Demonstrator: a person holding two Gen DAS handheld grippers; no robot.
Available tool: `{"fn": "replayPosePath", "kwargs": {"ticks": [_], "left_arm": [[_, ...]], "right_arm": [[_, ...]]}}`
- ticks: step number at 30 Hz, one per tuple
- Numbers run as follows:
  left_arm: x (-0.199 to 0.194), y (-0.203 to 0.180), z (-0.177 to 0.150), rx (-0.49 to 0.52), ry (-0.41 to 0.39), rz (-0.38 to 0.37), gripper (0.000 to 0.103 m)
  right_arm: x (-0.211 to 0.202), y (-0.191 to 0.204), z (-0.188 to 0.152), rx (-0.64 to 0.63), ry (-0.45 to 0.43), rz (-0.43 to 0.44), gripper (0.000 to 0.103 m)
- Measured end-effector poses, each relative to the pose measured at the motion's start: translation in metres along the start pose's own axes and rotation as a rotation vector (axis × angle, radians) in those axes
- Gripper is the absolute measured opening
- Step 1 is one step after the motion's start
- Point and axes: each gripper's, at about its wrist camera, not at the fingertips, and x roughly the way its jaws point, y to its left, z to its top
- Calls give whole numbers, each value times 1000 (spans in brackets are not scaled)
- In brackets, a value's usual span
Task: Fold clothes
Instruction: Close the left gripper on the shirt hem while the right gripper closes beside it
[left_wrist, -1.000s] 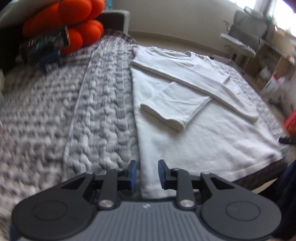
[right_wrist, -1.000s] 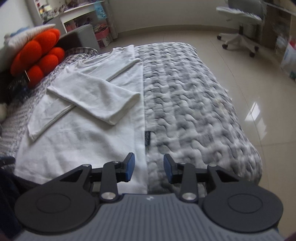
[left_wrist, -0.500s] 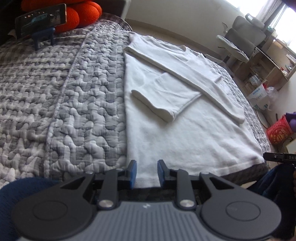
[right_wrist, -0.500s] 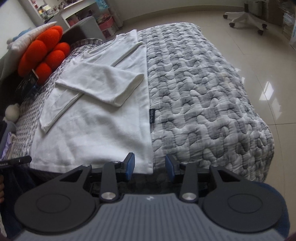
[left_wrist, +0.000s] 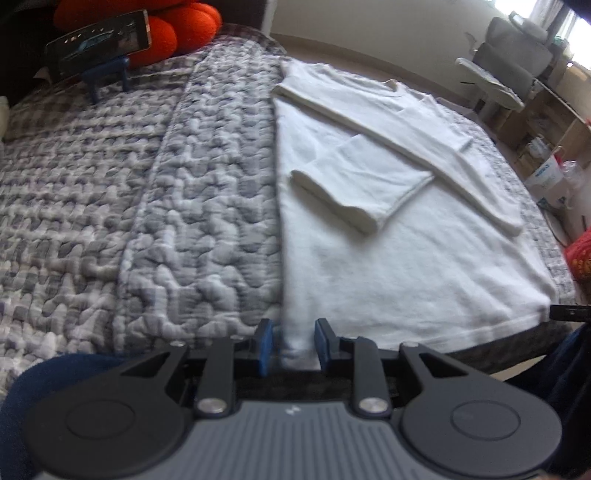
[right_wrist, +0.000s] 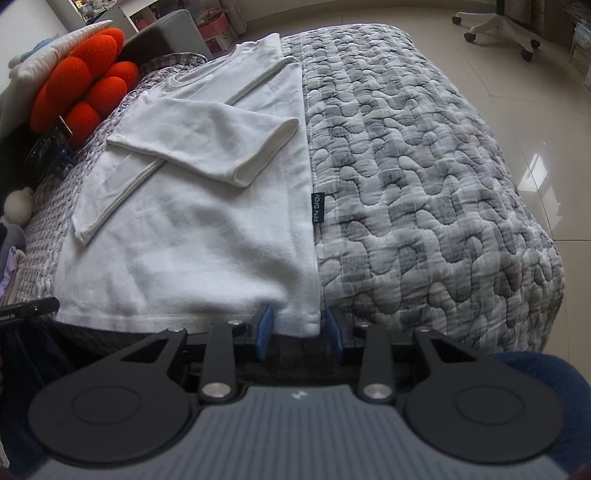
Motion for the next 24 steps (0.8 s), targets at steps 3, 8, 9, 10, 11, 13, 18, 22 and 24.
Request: {"fn": "replayPosePath", "kwargs": {"ticks": [3, 8, 9, 10, 11, 13, 18, 22, 24], "left_arm": [[0, 3, 0, -32, 6, -35, 31], [2, 1, -1, -32, 17, -36, 9], [0, 1, -1, -34, 12, -42, 8], [-4, 2, -1, -41, 5, -50, 7], [-9, 4, 0, -48, -2, -59, 7], [-18, 7, 0, -62, -17, -76, 6], [-33, 8, 4, -83, -42, -92, 6], [-51, 4, 6, -70, -79, -87, 5], [-62, 1, 7, -62, -99, -89, 5]], "right_arm": [[1, 0, 0, -2, -4, -11, 9], [-11, -7, 0, 39, -50, 3, 8], [-14, -8, 0, 50, -59, 8, 8], [-17, -10, -1, 61, -68, 15, 8], [-20, -11, -1, 70, -75, 23, 7], [-27, -13, -2, 86, -89, 40, 7], [-43, -15, -4, 106, -122, 66, 6], [-60, -10, -5, 89, -153, 67, 6], [-69, -8, -5, 78, -166, 69, 6]]}}
